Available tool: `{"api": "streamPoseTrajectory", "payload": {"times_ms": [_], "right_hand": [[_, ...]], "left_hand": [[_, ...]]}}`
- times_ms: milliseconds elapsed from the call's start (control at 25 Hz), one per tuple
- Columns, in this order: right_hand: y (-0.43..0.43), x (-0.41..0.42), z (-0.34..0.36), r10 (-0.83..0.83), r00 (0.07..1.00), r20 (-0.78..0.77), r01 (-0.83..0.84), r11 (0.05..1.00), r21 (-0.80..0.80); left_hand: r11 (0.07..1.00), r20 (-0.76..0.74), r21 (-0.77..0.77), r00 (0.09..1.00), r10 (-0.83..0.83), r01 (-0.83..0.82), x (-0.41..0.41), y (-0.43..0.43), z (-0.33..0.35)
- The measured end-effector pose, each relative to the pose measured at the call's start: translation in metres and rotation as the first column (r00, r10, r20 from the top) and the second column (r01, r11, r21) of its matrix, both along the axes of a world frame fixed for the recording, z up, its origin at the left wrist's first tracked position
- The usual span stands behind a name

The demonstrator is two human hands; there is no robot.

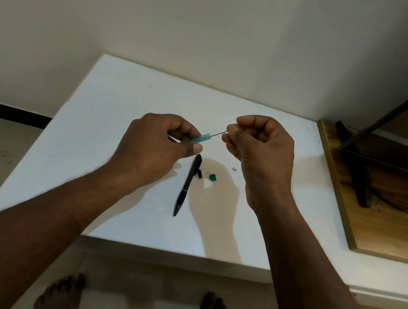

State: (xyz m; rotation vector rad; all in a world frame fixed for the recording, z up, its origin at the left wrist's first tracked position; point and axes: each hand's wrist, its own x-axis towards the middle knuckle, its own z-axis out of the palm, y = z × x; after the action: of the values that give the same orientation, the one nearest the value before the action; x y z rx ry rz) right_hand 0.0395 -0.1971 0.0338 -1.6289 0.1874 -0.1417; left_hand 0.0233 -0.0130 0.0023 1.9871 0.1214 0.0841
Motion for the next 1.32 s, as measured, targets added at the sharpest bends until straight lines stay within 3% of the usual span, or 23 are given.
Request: {"api": "streamPoseTrajectory", "payload": {"times_ms": [560, 1320], "right_hand": [[0.0002, 0.0003, 0.0002, 0.089, 0.995, 0.049, -0.095, 0.984, 0.148], [-0.0047, 0.0014, 0.0057, 0.093, 0.993, -0.072, -0.068, 0.952, 0.3]], "left_hand": [[1.0, 0.025, 0.009, 1.0, -0.002, 0.001, -0.0008, -0.0011, 0.0008], [0.99, -0.041, -0.138, 0.999, -0.014, 0.009, -0.0033, -0.0038, 0.0078]]}}
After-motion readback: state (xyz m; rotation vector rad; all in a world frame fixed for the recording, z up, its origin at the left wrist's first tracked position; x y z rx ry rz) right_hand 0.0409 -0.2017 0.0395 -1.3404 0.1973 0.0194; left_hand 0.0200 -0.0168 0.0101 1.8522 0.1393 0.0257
